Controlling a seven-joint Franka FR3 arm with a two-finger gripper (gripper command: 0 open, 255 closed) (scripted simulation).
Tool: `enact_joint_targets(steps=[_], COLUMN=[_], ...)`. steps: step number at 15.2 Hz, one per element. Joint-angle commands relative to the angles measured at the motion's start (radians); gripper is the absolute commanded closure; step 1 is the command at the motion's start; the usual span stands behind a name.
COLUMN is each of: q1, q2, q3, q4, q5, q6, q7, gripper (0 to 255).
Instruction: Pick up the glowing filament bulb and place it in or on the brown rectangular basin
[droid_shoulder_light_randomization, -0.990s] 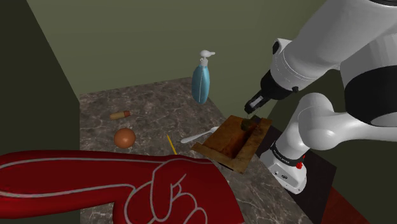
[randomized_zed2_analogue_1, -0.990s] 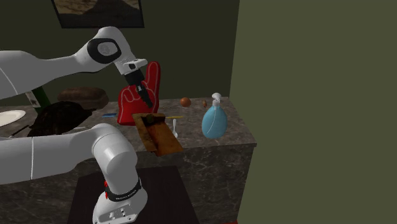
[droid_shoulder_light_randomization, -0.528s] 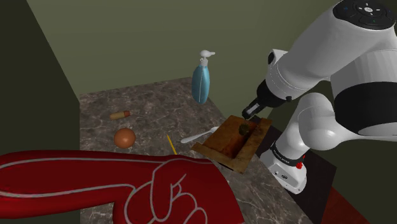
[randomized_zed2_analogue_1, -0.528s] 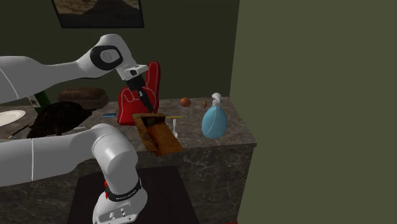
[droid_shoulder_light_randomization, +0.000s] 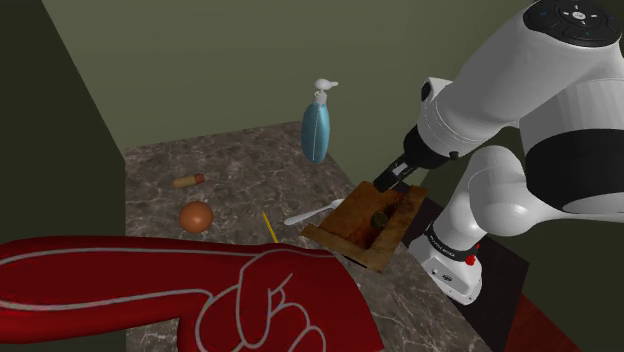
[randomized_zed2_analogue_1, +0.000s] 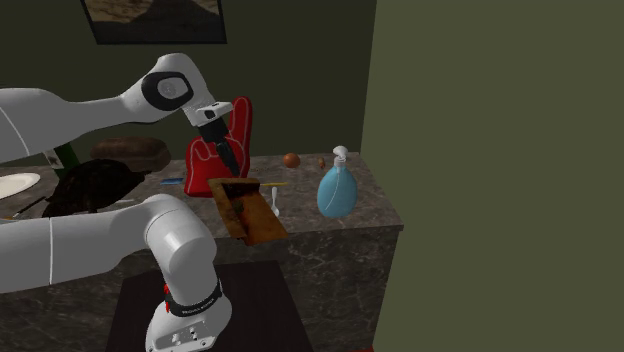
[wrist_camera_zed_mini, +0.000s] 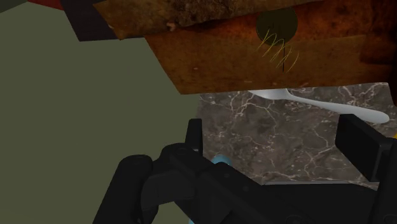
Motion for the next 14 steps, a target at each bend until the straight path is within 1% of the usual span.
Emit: enact_joint_targets(steps=[1,2,6,14], q1=[0.0,0.0,-0.018,-0.018], q2=[0.0,0.0,0.024,0.025], q3=[0.0,0.0,-0.016,-0.016], q4=[0.0,0.0,0.14,0.14], q5=[0.0,0.0,-0.02,-0.02], q6=[0.0,0.0,-0.111,-0.111], q7=[0.0,0.0,0.005,0.005], gripper=[0,0,0,0])
